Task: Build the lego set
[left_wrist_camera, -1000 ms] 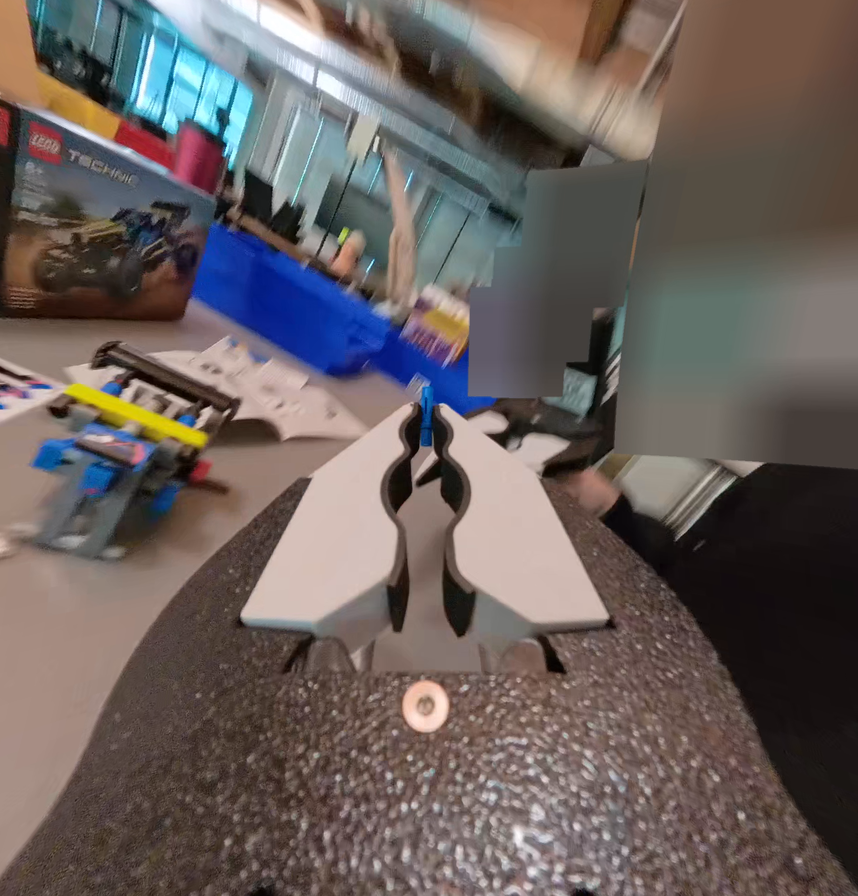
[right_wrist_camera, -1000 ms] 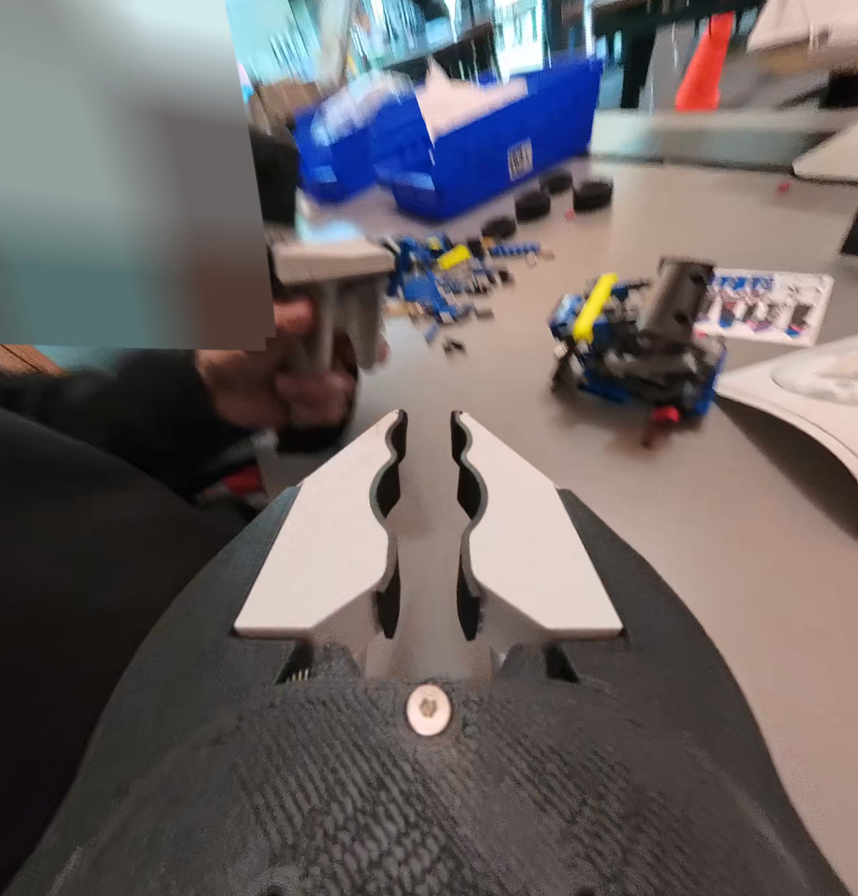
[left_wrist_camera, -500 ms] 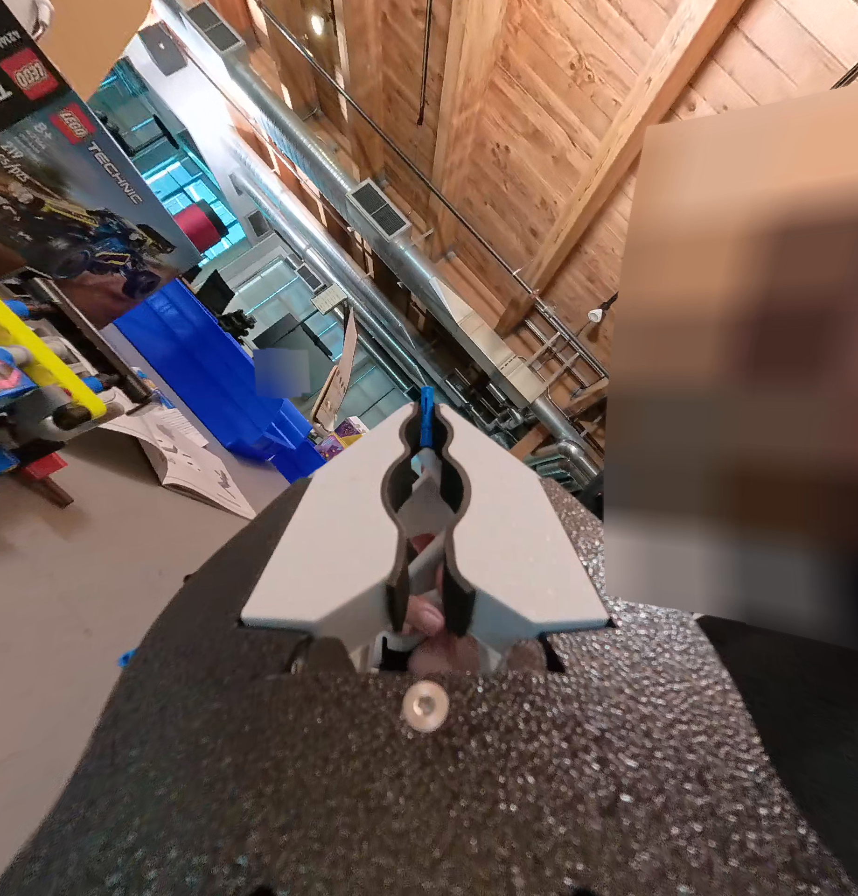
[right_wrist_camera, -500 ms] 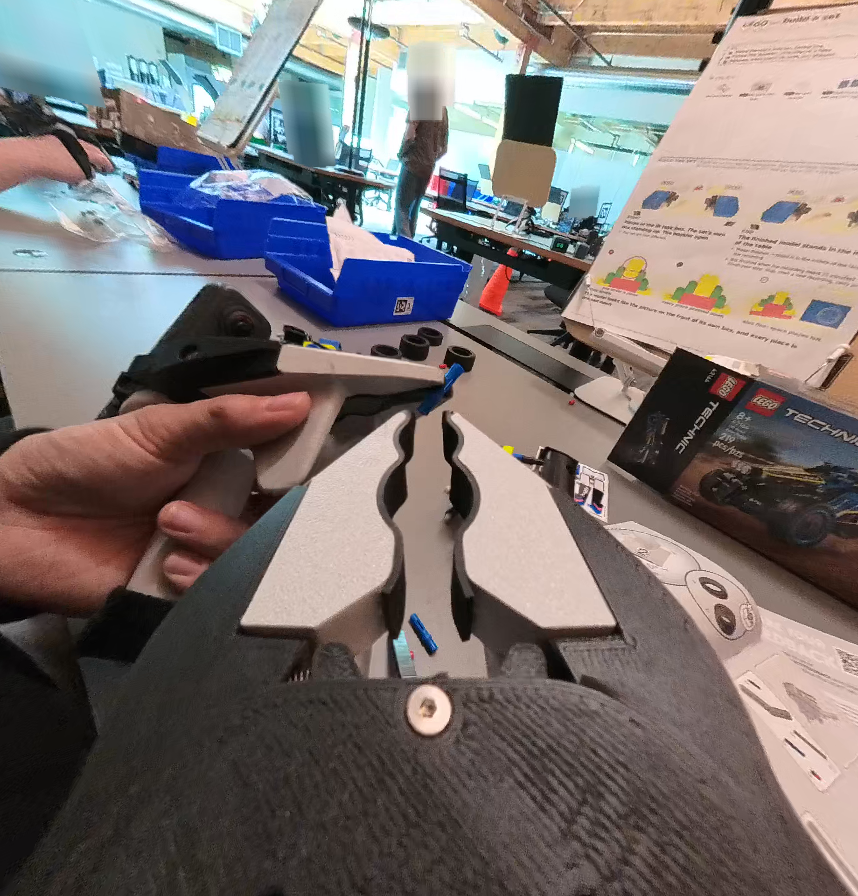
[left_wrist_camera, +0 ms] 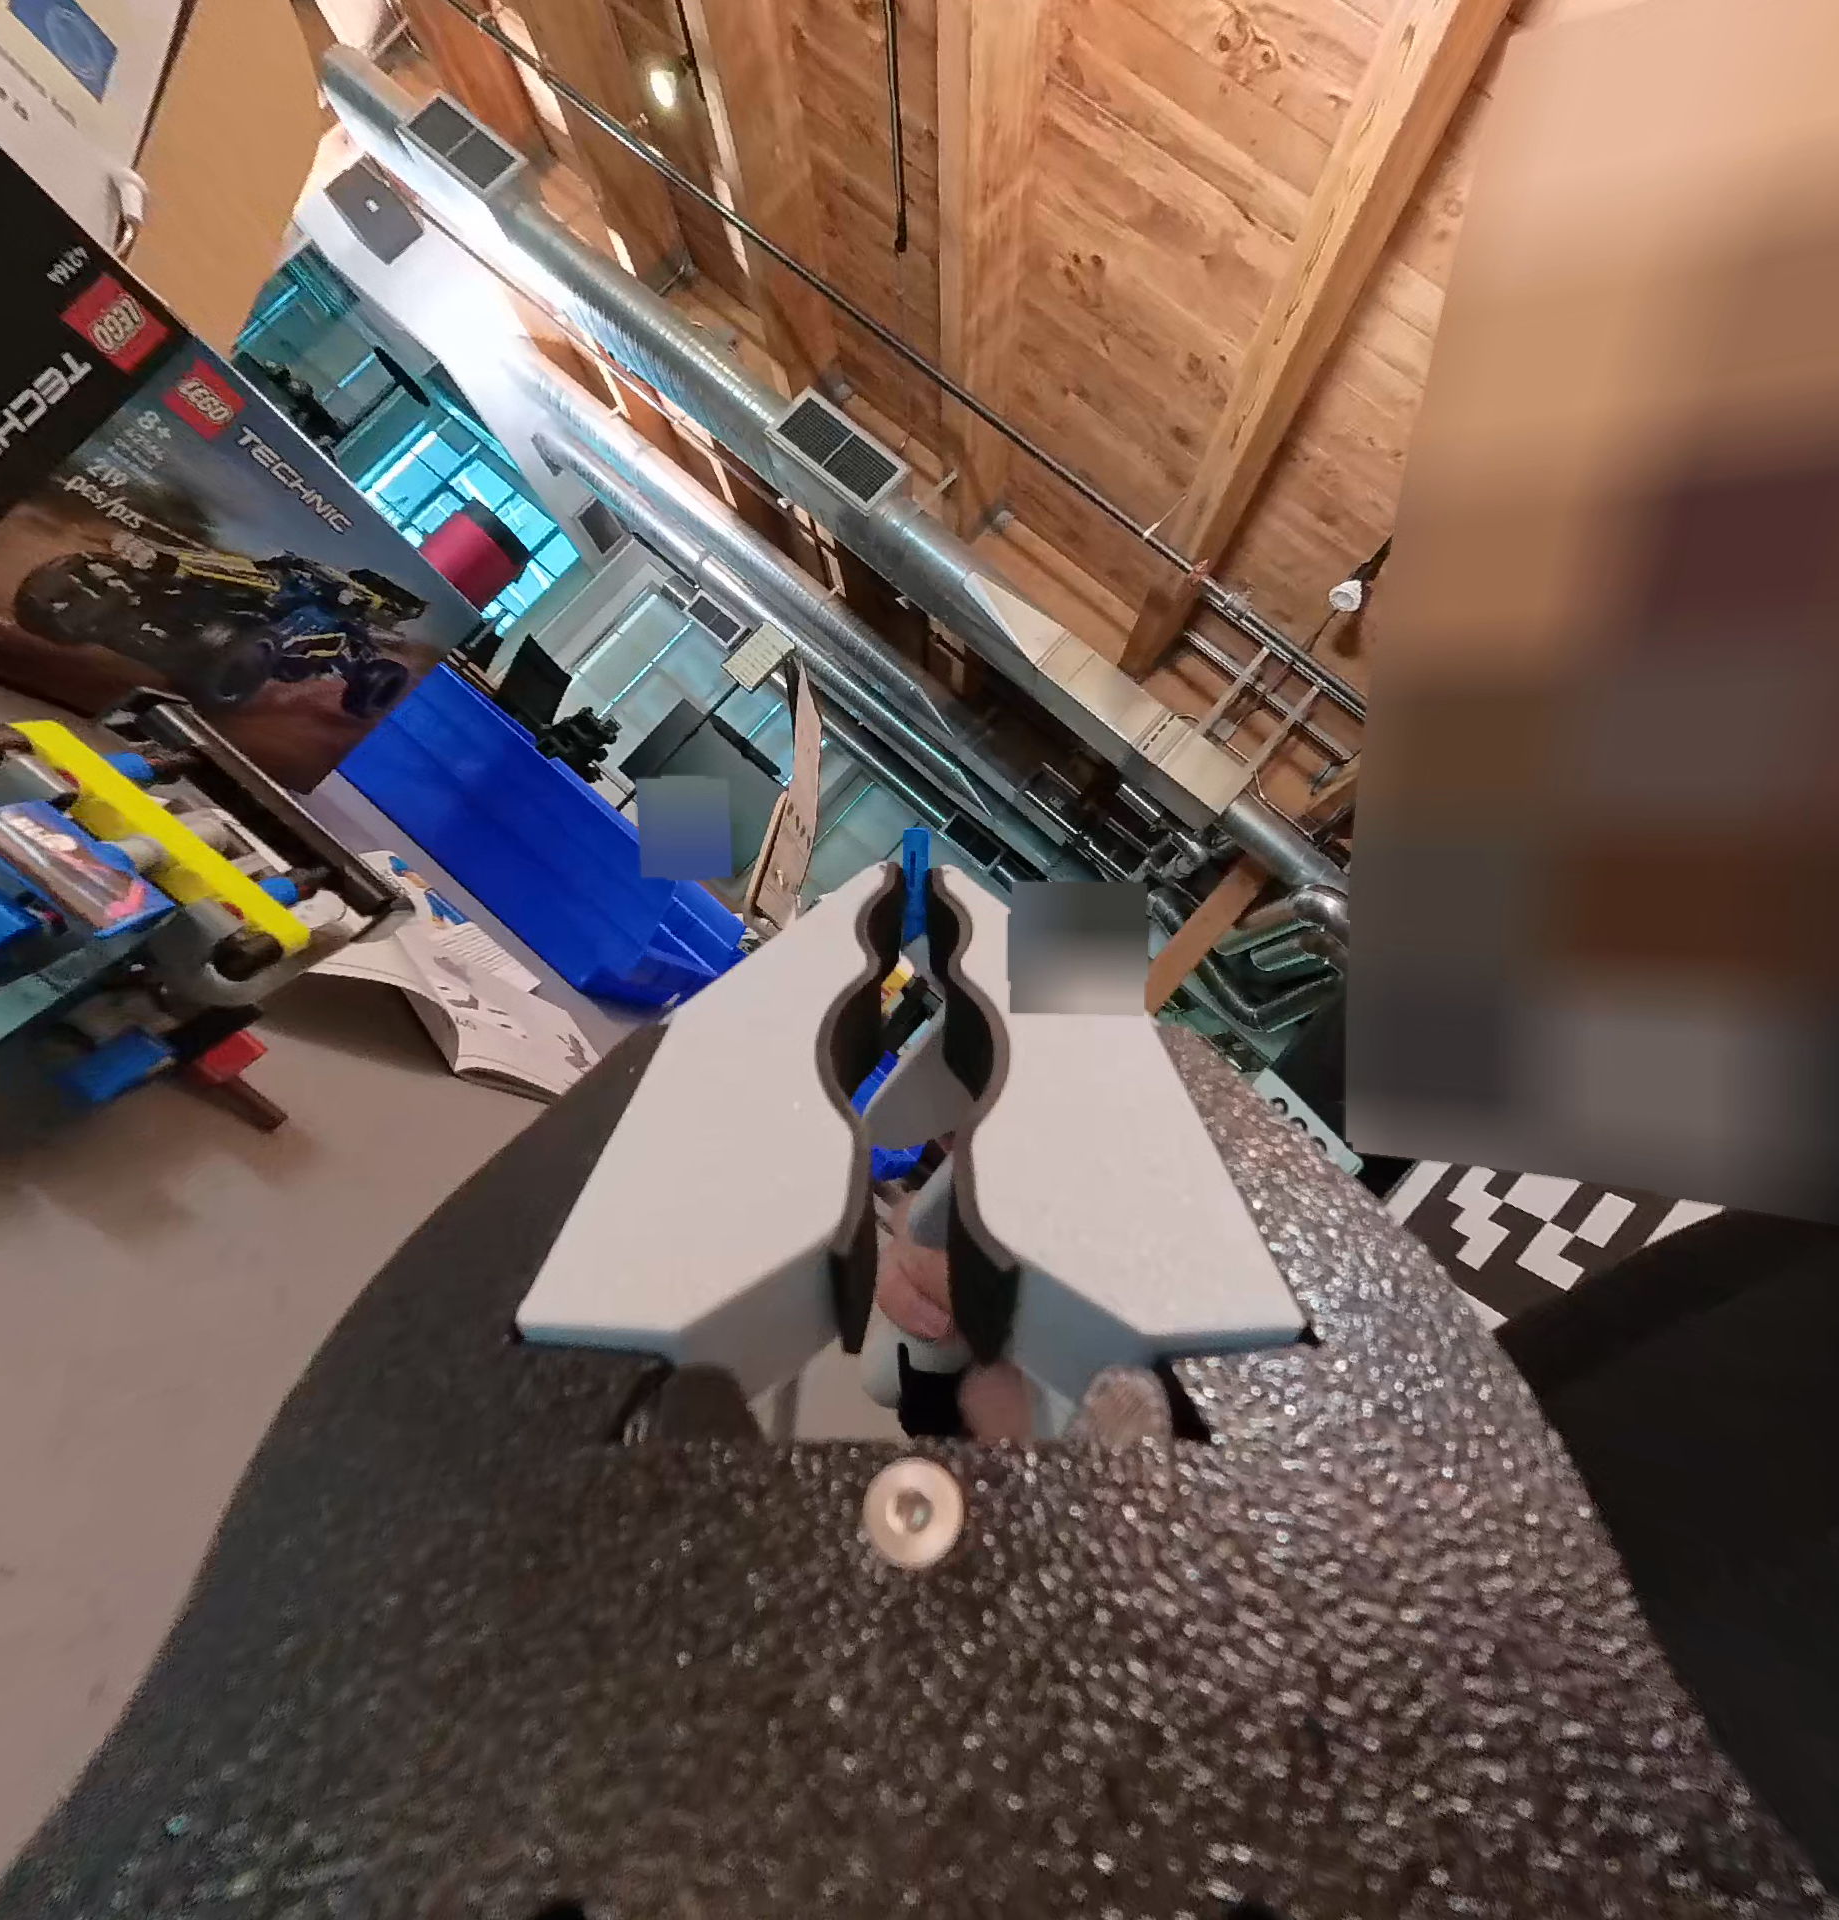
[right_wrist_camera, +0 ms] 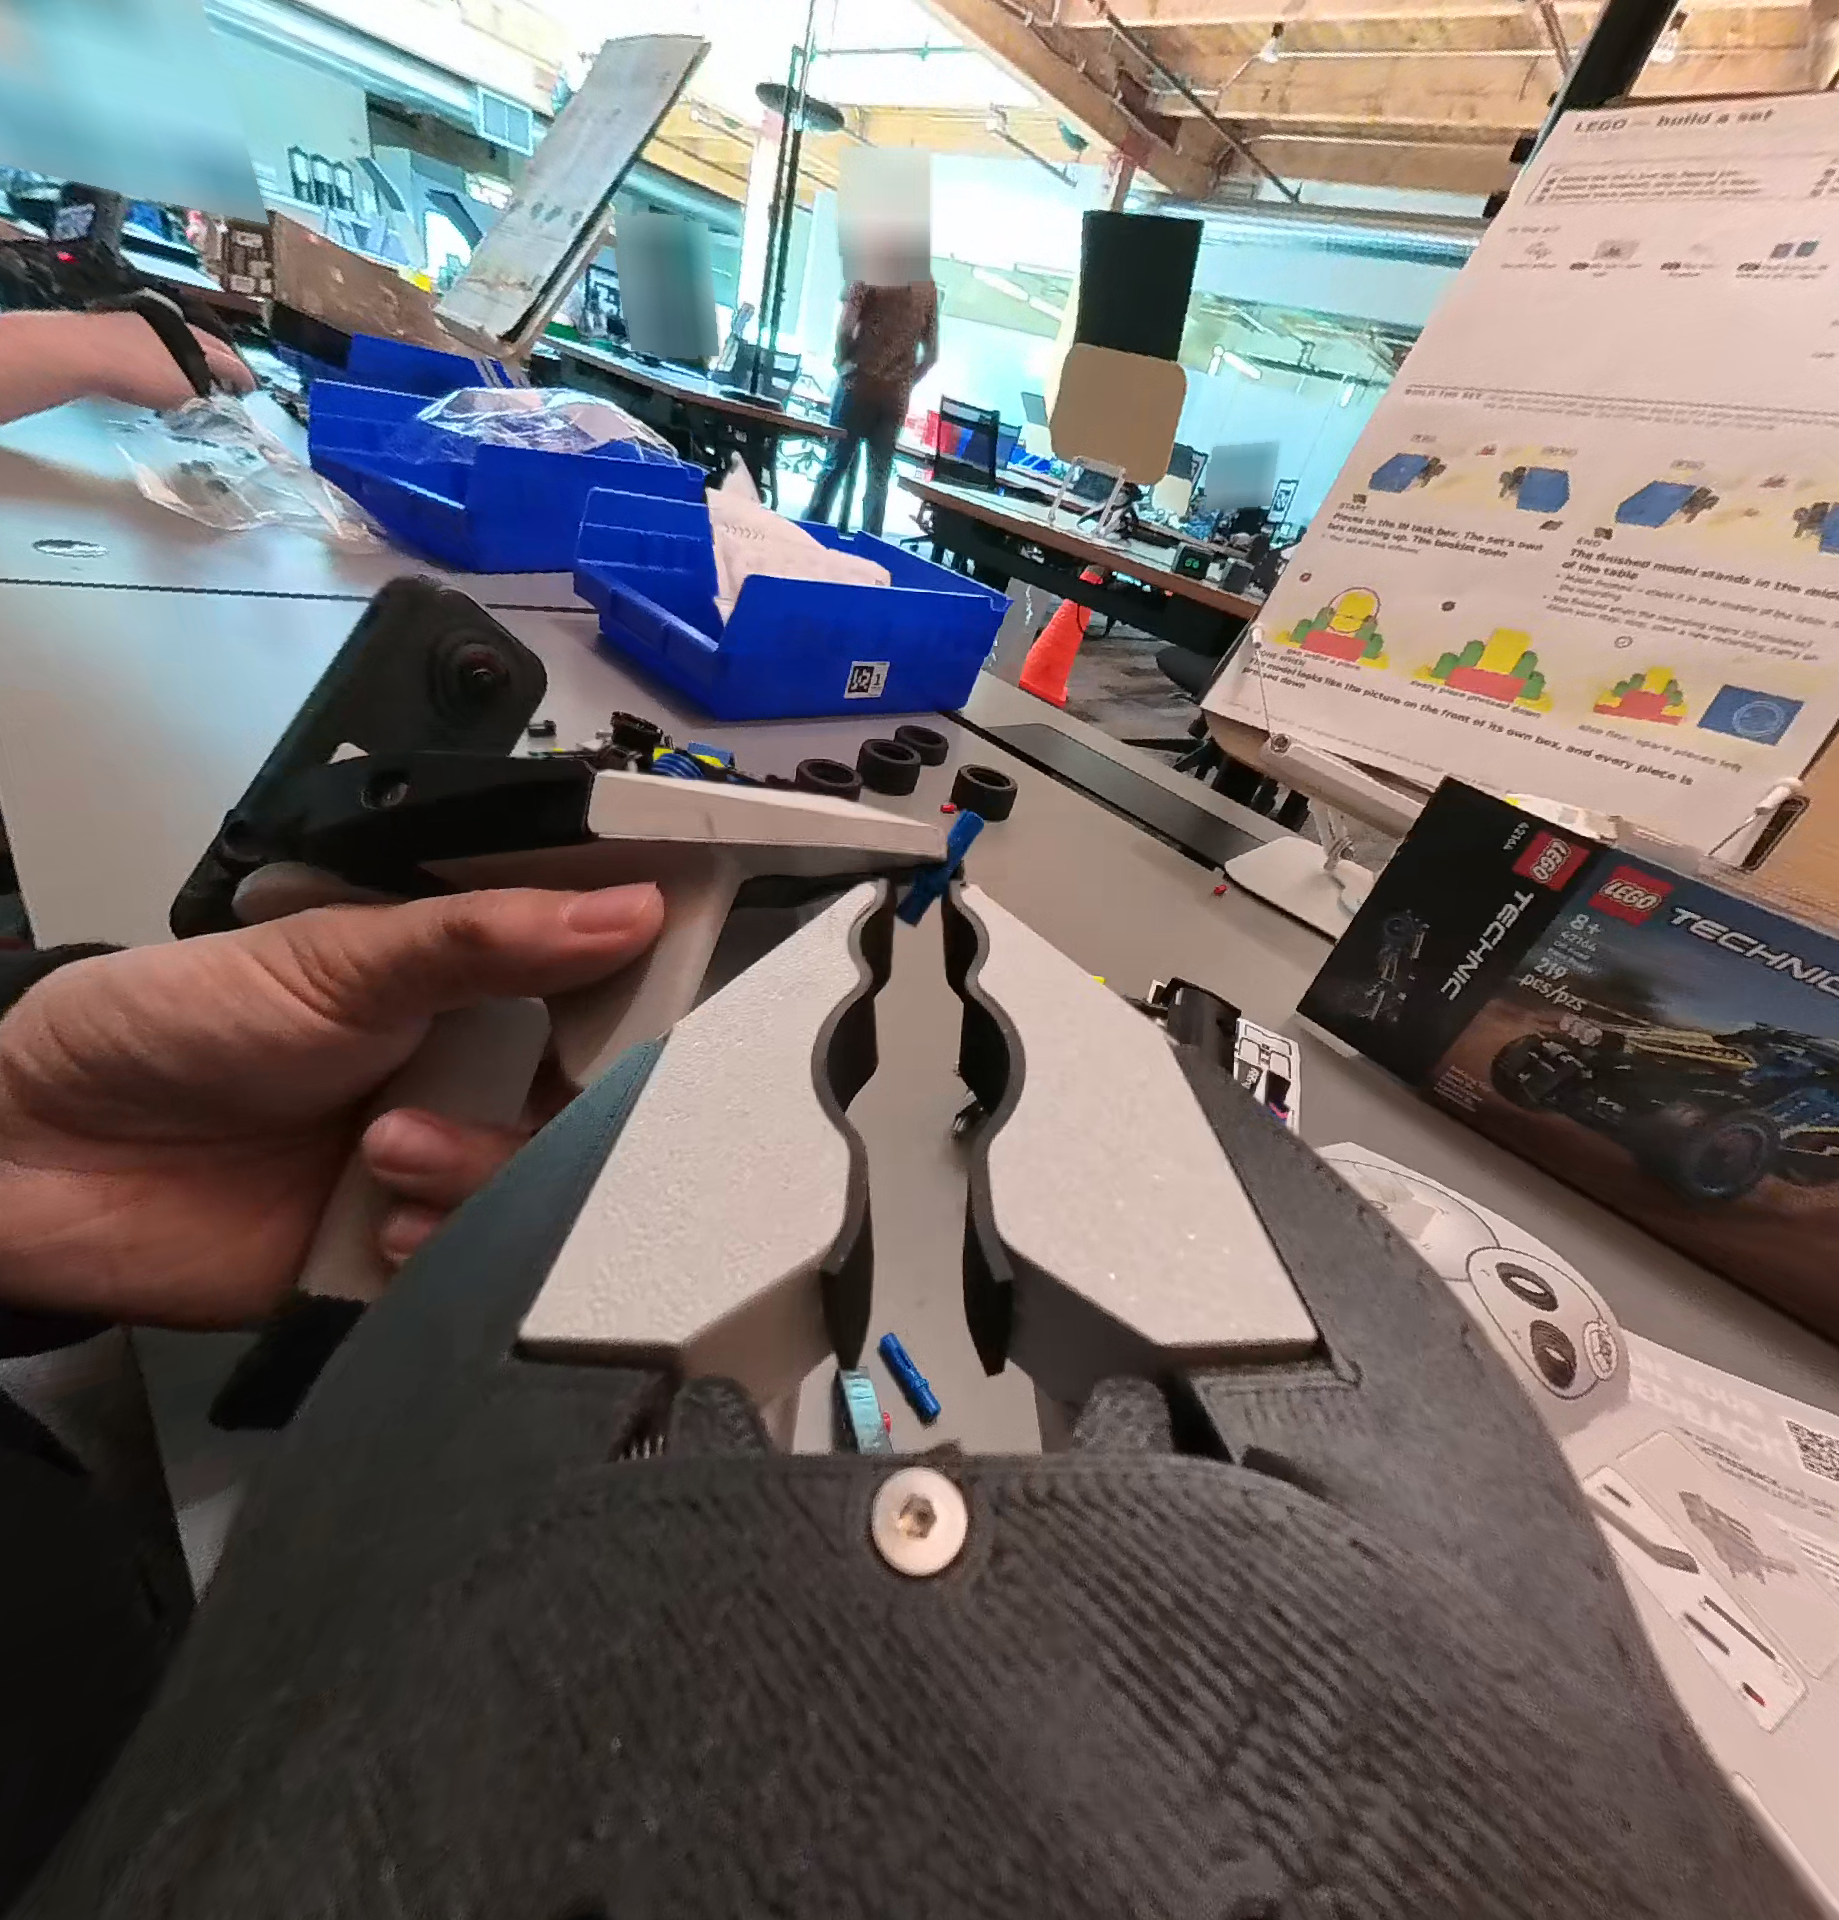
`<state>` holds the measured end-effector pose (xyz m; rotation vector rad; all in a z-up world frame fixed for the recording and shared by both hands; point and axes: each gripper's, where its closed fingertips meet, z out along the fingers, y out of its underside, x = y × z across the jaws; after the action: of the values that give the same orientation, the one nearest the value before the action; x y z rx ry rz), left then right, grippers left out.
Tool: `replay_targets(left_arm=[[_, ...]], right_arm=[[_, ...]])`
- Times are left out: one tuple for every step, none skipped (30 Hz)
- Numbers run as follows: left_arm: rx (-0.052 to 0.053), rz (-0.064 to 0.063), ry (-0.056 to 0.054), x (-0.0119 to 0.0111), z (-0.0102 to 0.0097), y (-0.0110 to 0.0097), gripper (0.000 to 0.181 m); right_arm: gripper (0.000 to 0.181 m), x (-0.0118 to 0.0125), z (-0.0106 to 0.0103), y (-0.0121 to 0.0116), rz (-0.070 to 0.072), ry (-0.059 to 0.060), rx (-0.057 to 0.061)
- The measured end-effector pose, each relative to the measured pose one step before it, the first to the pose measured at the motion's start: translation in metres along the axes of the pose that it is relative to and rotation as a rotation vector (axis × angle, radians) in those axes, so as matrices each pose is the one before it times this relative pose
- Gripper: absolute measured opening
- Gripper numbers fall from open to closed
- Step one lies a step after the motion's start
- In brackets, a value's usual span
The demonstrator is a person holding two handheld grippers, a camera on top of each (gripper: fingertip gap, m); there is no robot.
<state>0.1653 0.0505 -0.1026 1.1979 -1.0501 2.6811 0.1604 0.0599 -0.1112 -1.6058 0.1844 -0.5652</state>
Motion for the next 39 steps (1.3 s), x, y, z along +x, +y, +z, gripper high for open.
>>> replay_targets(left_arm=[[0.0013,-0.0024,0.0012,0.00021,0.00001,0.00031,0.001],[-0.0039,0.0014,0.0003,-0.00052,-0.00035,0.0001,0.001],[-0.014,0.0059,0.0027,-0.0004,-0.00055,0.00068,0.001],[-0.022,0.0101,0.006,-0.0001,-0.00122,0.00088,0.002],[-0.0343,0.0166,0.0104,0.00062,-0.00156,0.00171,0.002],[-0.0521,0.0289,0.0081,0.00058,-0.00203,0.00305,0.002],[-0.0657,0.0455,0.0055,0.00075,-0.00239,0.00378,0.002],[-0.072,0.0568,0.0038,0.00101,-0.00281,0.00401,0.002],[-0.0766,0.059,-0.0017,0.00049,-0.00315,0.00399,0.002],[-0.0833,0.0641,-0.003,0.00035,-0.00303,0.00489,0.005],[-0.0826,0.0684,-0.0093,-0.00035,-0.00264,0.0049,0.007],[-0.072,0.0643,-0.0163,-0.00113,-0.0024,0.00387,0.007],[-0.0682,0.0547,-0.0089,-0.00005,-0.0016,0.00375,0.008],[-0.0629,0.045,0.0003,0.00109,-0.00075,0.00377,0.008],[-0.0549,0.0356,-0.0035,0.00029,-0.00031,0.00362,0.008],[-0.0494,0.032,-0.0106,-0.00081,-0.00004,0.00414,0.007],[-0.0407,0.0301,-0.0087,-0.00043,0.00025,0.00398,0.008],[-0.0257,0.0197,-0.0028,0.00057,0.00015,0.00265,0.007],[-0.0124,0.0078,-0.0018,0.00062,0.00023,0.00138,0.005],[-0.0118,0.0038,0.0053,0.00156,0.00064,0.00207,0.005],[-0.0174,0.0029,0.0064,0.00155,0.0009,0.00314,0.003],[-0.018,0.0087,0.0008,0.00086,0.0009,0.00344,0.002],[-0.0212,0.0138,-0.0001,0.00054,0.0006,0.00387,0.002],[-0.0234,0.0081,0.0007,0.00046,0.00071,0.00385,0.002],[-0.0145,0.0015,0.0006,0.00031,0.00028,0.00218,0.002],[-0.0044,0.0014,-0.0007,-0.00011,-0.00015,0.00056,0.002],[-0.0042,-0.0007,-0.0031,-0.00042,-0.00042,0.00053,0.002],[-0.0142,-0.0013,-0.0025,-0.0004,-0.00036,0.00192,0.003],[-0.0203,0.0047,-0.0029,-0.00049,-0.00014,0.00282,0.004],[-0.0107,0.0108,-0.0034,-0.00008,-0.00017,0.00151,0.003],[-0.0011,0.0095,-0.0005,0.00068,0.00018,0.00033,0.003],[-0.0076,0.0006,0.002,0.00053,0.00053,0.00135,0.002],[-0.0128,-0.0036,0.0038,0.00031,0.00057,0.00228,0.001],[-0.0007,-0.005,-0.0016,-0.00048,0.00036,0.00054,0.001],[0.011,-0.0058,0.0002,-0.0001,-0.00005,-0.00128,0.01],[0.0066,-0.0064,0.0089,0.00112,-0.00004,-0.00084,0.012],[-0.0032,-0.0048,0.0084,0.00105,0.00025,0.00041,0.008],[-0.0065,0.001,0.0023,0.00052,0.00074,0.00092,0.002],[-0.0092,0.0036,-0.002,0.00018,0.00085,0.00139,0.001]], right_arm=[[0.007,0.00009,0.00012,0.00041,-0.0026,0.0023,-0.0045],[0.006,0.00018,-0.00003,0.00107,-0.0055,0.0013,-0.0085],[0.006,-0.00046,-0.0001,0.00128,-0.0092,-0.0075,-0.0102],[0.006,-0.00148,-0.00043,0.00108,-0.007,-0.0227,-0.0099],[0.006,-0.00117,-0.0014,0.00137,-0.0063,-0.0288,-0.0107],[0.005,-0.00038,-0.00178,0.00299,-0.0067,-0.0273,-0.0205],[0.004,-0.0026,-0.00184,0.00275,-0.015,-0.042,-0.0184],[0.003,-0.00258,-0.00224,0.00293,-0.0185,-0.0395,-0.018],[0.003,-0.00398,-0.00209,0.00307,-0.0293,-0.0422,-0.0174],[0.003,-0.00468,-0.00161,0.00306,-0.0425,-0.0377,-0.0163],[0.003,-0.00157,-0.0008,0.00511,-0.0406,-0.0093,-0.0301],[0.003,-0.003,0.00031,0.00518,-0.0393,-0.0144,-0.03],[0.003,-0.00456,0.00106,0.00208,-0.0424,-0.0171,-0.0085],[0.003,-0.00063,0.00105,0.00148,-0.0297,0.012,-0.007],[0.003,0.00009,0.00131,0.00182,-0.018,0.0147,-0.0155],[0.003,-0.00398,0.00142,-0.00012,-0.0237,-0.0131,-0.0044],[0.003,-0.00309,0.00147,-0.00029,-0.0231,-0.0055,-0.0049],[0.003,-0.00095,0.00148,0.00148,-0.0258,0.0079,-0.0162],[0.003,-0.00328,0.00155,0.00232,-0.0247,-0.0111,-0.0229],[0.003,-0.00365,0.00125,0.00143,-0.0222,-0.0155,-0.0155],[0.003,-0.0014,0.00093,0.00087,-0.0154,-0.0006,-0.0088],[0.003,-0.00291,0.00103,0.00149,-0.0093,-0.0125,-0.0097],[0.003,-0.00307,0.00103,0.00195,-0.0051,-0.0168,-0.0102],[0.003,-0.00226,0.00111,0.00171,0.0041,-0.0129,-0.0067],[0.003,-0.00137,0.00077,0.0006,0.0164,-0.0086,0.0014],[0.003,-0.0003,0.00012,-0.00035,0.0117,-0.0021,0.0092],[0.003,0.00084,-0.00046,-0.00033,0.0053,0.0038,0.0083],[0.003,0.00065,-0.00051,0.00056,0.0039,0.0001,0.0],[0.003,-0.0008,-0.00012,0.00102,0.0015,-0.0098,-0.0046],[0.003,-0.00043,0.0002,0.00014,-0.0014,-0.0036,0.0],[0.003,-0.00017,0.00029,0.00036,-0.0077,0.0022,-0.0019],[0.003,-0.0017,0.00075,0.00131,-0.0061,-0.0086,-0.0108],[0.003,-0.00156,0.0008,0.00139,-0.0074,-0.0068,-0.0124],[0.003,-0.00064,0.00074,0.00002,-0.0137,0.0021,-0.0043],[0.003,-0.00262,0.00098,-0.00043,-0.0062,-0.0116,-0.0008],[0.003,-0.00257,0.00123,-0.00019,0.0022,-0.0126,-0.0014],[0.003,0.00008,0.00092,0.00007,-0.0015,0.0054,0.0],[0.003,-0.00005,0.0007,0.00117,-0.0038,0.0013,-0.0063],[0.003,-0.00103,0.00033,0.00119,-0.0005,-0.0088,-0.0077]])
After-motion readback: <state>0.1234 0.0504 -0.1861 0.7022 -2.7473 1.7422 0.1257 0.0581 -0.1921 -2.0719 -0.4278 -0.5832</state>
